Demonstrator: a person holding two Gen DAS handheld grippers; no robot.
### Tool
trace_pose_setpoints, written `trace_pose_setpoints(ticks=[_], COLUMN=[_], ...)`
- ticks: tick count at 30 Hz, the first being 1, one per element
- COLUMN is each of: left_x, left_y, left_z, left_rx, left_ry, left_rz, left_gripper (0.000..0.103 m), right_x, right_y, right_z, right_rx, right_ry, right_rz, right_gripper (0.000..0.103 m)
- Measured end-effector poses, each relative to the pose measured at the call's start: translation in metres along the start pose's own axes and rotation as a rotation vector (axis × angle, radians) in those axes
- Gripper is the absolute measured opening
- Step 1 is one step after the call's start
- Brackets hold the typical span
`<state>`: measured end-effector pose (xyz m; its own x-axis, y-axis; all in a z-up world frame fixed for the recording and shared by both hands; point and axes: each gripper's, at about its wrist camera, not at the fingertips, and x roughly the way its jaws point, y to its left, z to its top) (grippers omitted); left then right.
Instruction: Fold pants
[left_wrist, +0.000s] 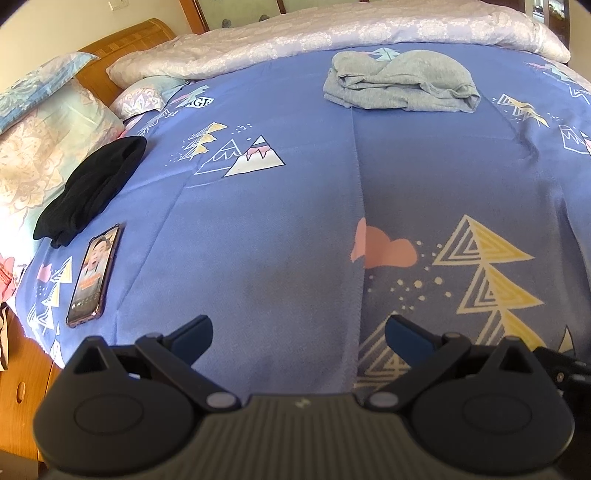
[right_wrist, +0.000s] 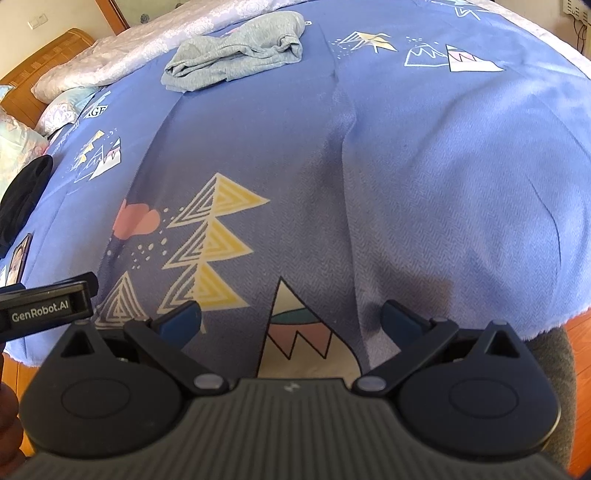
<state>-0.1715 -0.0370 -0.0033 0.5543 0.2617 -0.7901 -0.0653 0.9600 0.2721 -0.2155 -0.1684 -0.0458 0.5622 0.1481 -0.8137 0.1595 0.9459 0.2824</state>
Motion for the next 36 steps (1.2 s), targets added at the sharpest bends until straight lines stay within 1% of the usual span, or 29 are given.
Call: trace_pose_setpoints(ticks=[12,23,36], left_x=[0.001,0.002,0.003], left_y=[0.009,0.011,0.009], left_z=[0.007,0.006,0.004], left_rx=[-0.022,-0.031,-0.020], left_ry=[-0.008,-0.003,-0.007], left_rz=[0.026,0.031,0.042], left_gripper=[0.103,0.103,0.103], right_x=[-0.001,-0.001,0.002], right_y=[-0.002,-0.002,-0.003], right_z=[0.001,0.001,-0.001], right_rx=[0.003,0.005,0.014], right_ry=[0.000,-0.001,0.013], right_rz=[0.002,0.006,0.012], right_gripper=[0.103,0.103,0.103])
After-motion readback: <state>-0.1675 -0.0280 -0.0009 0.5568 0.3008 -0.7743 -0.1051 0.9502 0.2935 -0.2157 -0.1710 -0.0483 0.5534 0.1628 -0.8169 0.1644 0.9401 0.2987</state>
